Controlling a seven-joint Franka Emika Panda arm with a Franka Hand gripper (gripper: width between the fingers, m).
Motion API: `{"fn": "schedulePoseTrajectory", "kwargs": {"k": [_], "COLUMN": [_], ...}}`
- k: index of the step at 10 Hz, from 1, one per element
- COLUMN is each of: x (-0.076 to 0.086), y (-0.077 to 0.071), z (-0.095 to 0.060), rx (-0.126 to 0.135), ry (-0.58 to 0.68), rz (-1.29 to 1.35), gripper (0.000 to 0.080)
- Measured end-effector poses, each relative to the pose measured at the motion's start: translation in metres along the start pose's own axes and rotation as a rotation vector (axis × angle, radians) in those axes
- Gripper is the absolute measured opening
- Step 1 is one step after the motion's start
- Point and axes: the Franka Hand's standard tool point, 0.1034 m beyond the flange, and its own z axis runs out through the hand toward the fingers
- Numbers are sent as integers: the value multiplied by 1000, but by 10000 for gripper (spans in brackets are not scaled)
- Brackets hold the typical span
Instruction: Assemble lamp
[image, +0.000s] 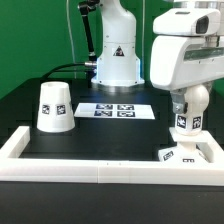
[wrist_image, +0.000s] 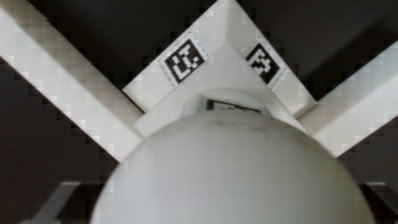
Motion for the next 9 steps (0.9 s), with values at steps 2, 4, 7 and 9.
{"fn": "schedulePoseTrajectory", "kwargs": {"k": [2, 4, 7, 9], "x": [0, 2, 1, 1], "y": [0, -3, -2, -2], "z": [0, 0, 1, 1], "rx": [10, 14, 20, 19], "ry": [6, 3, -21, -23], "rz": [252, 486, 749, 885], "gripper": [574, 574, 576, 576]}}
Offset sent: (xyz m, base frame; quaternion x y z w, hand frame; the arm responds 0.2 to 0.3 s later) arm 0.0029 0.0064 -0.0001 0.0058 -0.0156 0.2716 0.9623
